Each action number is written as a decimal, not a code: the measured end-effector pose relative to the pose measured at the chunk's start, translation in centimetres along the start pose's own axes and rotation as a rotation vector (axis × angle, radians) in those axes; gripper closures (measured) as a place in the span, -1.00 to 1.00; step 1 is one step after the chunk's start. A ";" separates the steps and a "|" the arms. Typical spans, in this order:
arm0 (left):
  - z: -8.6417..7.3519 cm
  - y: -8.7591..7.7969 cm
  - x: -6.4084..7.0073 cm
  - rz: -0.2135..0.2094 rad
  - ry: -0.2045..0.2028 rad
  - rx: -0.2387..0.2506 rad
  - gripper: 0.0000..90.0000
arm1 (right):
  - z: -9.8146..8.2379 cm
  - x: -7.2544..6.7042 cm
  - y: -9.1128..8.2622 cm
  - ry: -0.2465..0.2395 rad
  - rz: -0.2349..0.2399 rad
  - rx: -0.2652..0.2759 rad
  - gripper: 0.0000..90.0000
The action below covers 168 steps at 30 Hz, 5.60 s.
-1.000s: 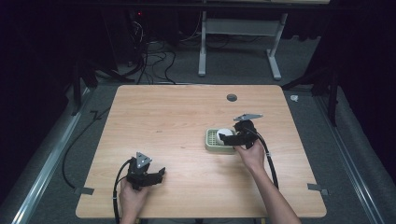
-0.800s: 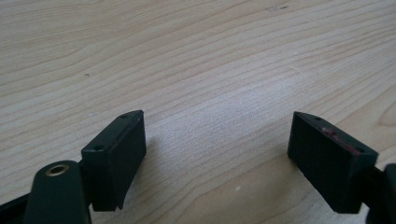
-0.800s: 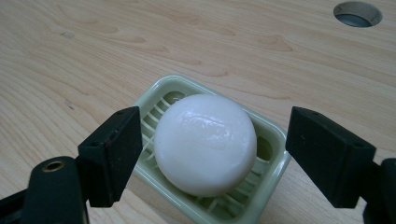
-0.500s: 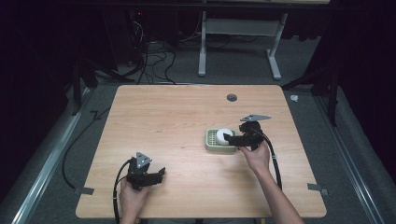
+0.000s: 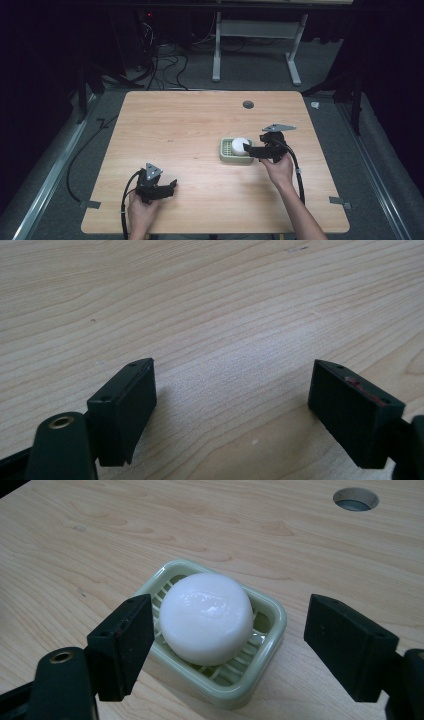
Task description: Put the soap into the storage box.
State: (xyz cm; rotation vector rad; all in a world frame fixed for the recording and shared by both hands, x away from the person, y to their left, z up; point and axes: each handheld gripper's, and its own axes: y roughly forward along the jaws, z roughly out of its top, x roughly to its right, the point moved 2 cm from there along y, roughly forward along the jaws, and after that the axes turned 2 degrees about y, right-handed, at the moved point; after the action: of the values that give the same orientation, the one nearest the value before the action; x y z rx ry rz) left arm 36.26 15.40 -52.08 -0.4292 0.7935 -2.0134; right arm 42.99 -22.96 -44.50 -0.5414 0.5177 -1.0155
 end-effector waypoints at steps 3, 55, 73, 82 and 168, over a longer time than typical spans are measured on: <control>0.0 0.0 0.0 0.000 0.000 0.000 -0.56 | 0.0 0.1 -0.1 0.001 0.000 -0.001 -0.54; 0.0 0.0 0.0 0.000 0.000 0.000 -0.56 | -3.2 2.5 -5.2 0.077 -0.009 0.068 -0.50; 0.0 0.0 0.0 0.001 0.002 0.000 -0.56 | -4.6 3.5 -6.7 0.106 -0.026 0.094 -0.50; 0.0 0.0 0.0 0.001 0.002 0.000 -0.56 | -5.5 3.8 -7.3 0.121 -0.036 0.093 -0.50; 0.0 0.0 0.1 0.002 0.005 0.000 -0.56 | -11.4 2.1 -4.3 0.088 -0.088 -0.024 -0.48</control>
State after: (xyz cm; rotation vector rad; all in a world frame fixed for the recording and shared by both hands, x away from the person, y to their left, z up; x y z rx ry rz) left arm 36.24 15.36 -52.09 -0.4237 0.7964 -2.0133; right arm 33.99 -28.70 -50.66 -0.5470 0.5888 -1.1219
